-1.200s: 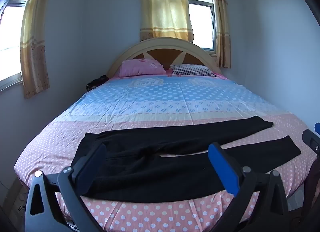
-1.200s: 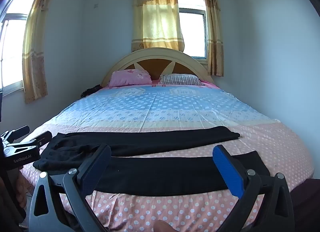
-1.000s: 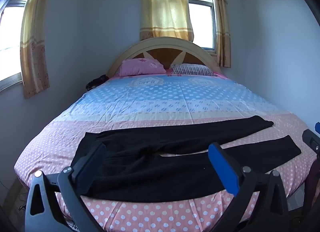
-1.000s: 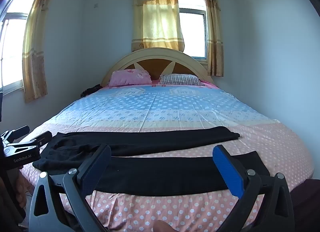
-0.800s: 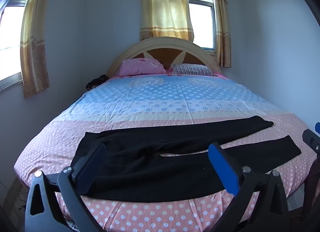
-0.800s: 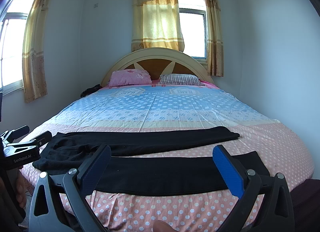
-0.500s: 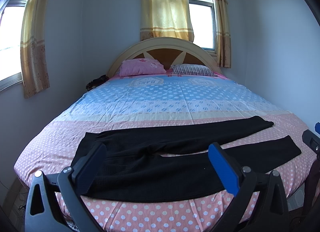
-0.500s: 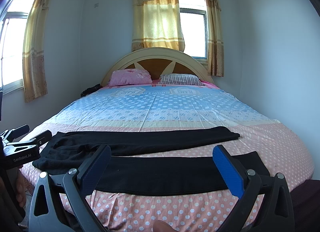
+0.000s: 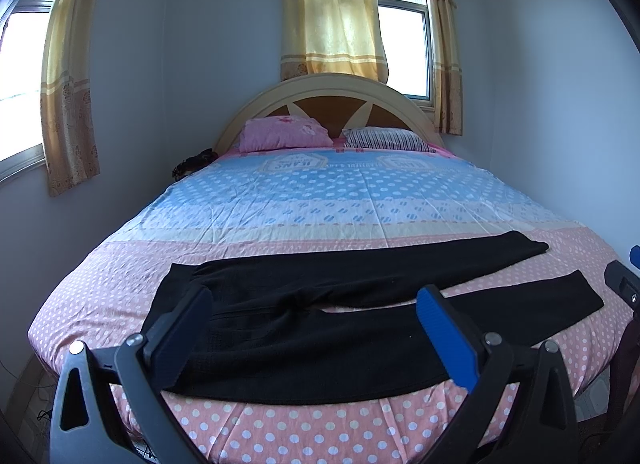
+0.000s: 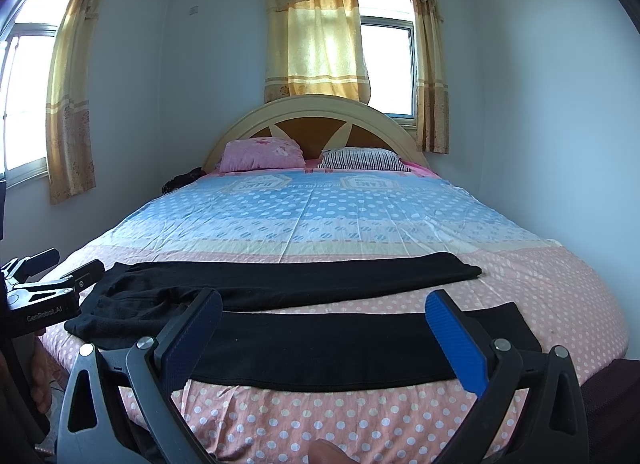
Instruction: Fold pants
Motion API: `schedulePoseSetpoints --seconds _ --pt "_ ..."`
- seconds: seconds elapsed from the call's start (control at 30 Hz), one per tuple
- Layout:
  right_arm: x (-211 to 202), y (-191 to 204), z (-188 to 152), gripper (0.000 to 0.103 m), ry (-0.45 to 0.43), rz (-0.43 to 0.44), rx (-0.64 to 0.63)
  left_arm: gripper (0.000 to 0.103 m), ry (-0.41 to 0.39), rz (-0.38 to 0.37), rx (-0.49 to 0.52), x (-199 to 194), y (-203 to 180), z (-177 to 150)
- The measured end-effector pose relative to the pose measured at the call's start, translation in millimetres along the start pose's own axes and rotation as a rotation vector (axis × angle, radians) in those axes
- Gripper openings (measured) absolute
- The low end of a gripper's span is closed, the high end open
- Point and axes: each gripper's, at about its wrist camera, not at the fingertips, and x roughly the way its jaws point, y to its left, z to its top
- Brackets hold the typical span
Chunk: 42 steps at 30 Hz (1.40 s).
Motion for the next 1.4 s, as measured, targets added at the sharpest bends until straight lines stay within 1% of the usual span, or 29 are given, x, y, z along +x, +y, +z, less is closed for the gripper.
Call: schedulePoseSetpoints --seconds 0.33,0.53,0.6,0.7,0.77,0.8,0.83,0.87,0.9,0.93,0.97,1.03,1.07,1.1,1.17,1.2,1.23,1.27,1.33,1.4 --pt "2.6 0.0 -1.3 0.102 -0.023 0.012 0.011 0.103 0.003 0.001 0.002 2.1 0.5 -1.5" --pt "13.3 -1.3 -8.8 0.102 0.005 0.055 0.016 0.103 0.020 -0.001 0.002 10.2 1.2 -5.6" --pt "22.4 -3.5 -12.6 0.102 0.040 0.058 0.009 0.103 0.026 -0.002 0.013 16.8 4.3 -7.5" --pt "34.4 -13.0 -19.5 0.102 0.073 0.069 0.053 0.103 0.034 0.037 0.046 37.6 18.2 -7.5" --pt "42.1 -20.8 -22.3 0.102 0.095 0.063 0.081 0.103 0.024 0.093 0.065 55.8 36.8 -3.2" --pt "45.8 -23.8 -22.8 0.102 0.097 0.052 0.071 0.103 0.024 0.129 0.071 68.2 50.7 0.3" --pt "49.2 -27.1 -23.4 0.101 0.088 0.033 0.064 0.103 0.035 0.162 0.075 82.0 65.8 3.6" --pt "51.6 -31.7 -24.4 0.100 0.098 0.019 0.073 0.103 0.054 0.187 0.079 94.8 80.8 6.0" --pt "55.9 -37.8 -25.0 0.095 0.106 0.008 0.073 0.103 0.081 0.218 0.080 111.0 99.9 8.5" --pt "61.8 -44.8 -26.0 0.087 0.120 0.003 0.081 0.103 0.103 0.248 0.081 125.8 118.3 10.4" --pt "66.5 -48.6 -26.2 0.082 0.128 0.005 0.095 0.103 0.122 0.270 0.082 137.6 133.4 11.4" --pt "84.5 -62.2 -28.7 0.055 0.185 0.011 0.092 0.103 0.173 0.298 0.075 164.3 167.8 11.7" --pt "94.4 -67.4 -30.2 0.051 0.216 0.017 0.081 0.103 0.197 0.301 0.068 174.7 179.6 11.5" --pt "103.2 -71.5 -31.5 0.050 0.234 0.013 0.070 0.103 0.221 0.297 0.058 186.3 191.9 11.2" --pt "114.2 -79.6 -32.9 0.050 0.234 -0.017 0.062 0.097 0.271 0.274 0.056 209.0 209.8 8.5" --pt "119.1 -85.0 -32.4 0.050 0.245 -0.023 0.062 0.090 0.281 0.278 0.050 217.0 214.6 7.6" --pt "123.1 -90.4 -31.4 0.050 0.255 -0.037 0.066 0.087 0.295 0.266 0.041 224.6 219.5 5.8" --pt "126.2 -95.3 -30.0 0.050 0.261 -0.058 0.067 0.085 0.318 0.235 0.027 234.3 224.2 3.3" --pt "134.9 -107.6 -25.0 0.048 0.254 -0.106 0.072 0.074 0.348 0.203 0.009 248.8 231.6 -0.6" --pt "145.1 -120.9 -18.7 0.048 0.247 -0.139 0.093 0.070 0.388 0.174 -0.004 271.8 236.6 -3.8"
